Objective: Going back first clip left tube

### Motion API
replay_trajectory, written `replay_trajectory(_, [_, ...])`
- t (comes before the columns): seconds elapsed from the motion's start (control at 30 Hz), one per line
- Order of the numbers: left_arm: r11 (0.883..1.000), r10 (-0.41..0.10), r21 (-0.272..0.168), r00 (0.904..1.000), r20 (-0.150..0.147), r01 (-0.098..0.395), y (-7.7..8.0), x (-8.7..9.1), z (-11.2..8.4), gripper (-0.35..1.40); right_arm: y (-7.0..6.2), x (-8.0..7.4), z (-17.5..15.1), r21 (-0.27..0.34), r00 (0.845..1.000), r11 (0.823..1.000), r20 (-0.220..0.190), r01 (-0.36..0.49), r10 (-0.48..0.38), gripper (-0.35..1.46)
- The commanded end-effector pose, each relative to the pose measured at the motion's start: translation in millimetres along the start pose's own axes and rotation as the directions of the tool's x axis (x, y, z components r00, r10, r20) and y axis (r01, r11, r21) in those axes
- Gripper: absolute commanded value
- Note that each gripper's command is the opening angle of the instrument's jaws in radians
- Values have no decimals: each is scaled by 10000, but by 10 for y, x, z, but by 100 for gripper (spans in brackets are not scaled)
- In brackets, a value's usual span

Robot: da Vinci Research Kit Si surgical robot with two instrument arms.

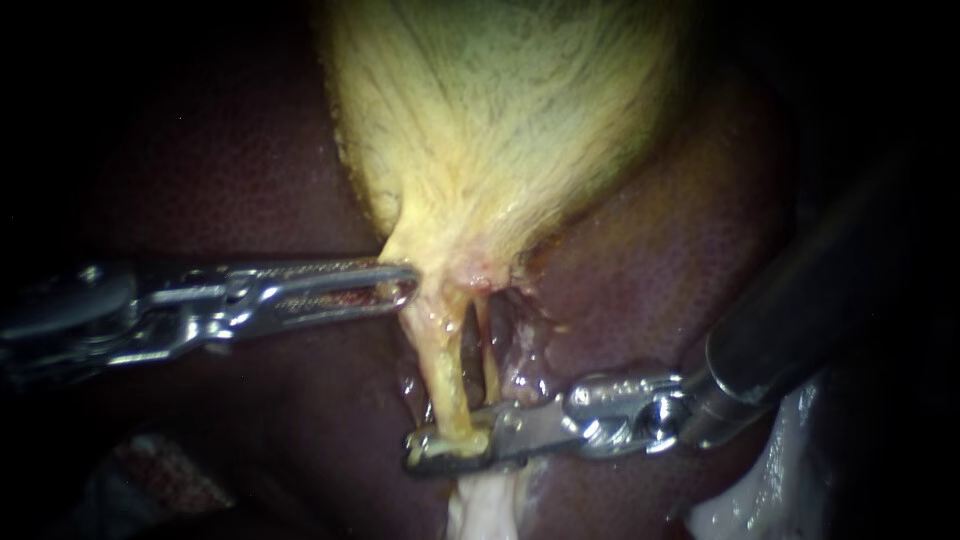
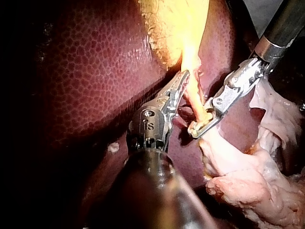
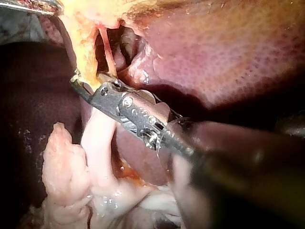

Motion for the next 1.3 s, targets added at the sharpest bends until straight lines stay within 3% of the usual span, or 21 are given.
replay_trajectory(0.03, [10000,-1,-4,10000,-1,1,0,0,-1,-8,0,0,0,6,10000,10000,-15,9,-9,-35])
replay_trajectory(0.63, [10000,1,-1,10000,-2,-1,0,0,-2,-8,0,0,-2,19,9999,9999,-17,-109,109,-35])
replay_trajectory(0.73, [10000,2,0,10000,-2,-2,0,0,-2,-8,1,3,-2,-195,9999,9997,-45,-131,130,7])
replay_trajectory(0.83, [10000,2,1,10000,-3,-2,0,1,-2,-8,4,4,0,-378,9971,9965,-96,746,-750,39])
replay_trajectory(1.0, [10000,4,5,10000,-4,-4,1,1,-3,-8,9,4,1,-541,9842,9835,-310,1726,-1744,53])
replay_trajectory(1.3, [10000,5,7,10000,-5,-5,1,1,-4,-8,14,12,-10,-1600,9492,9376,-107,3088,-3145,60])
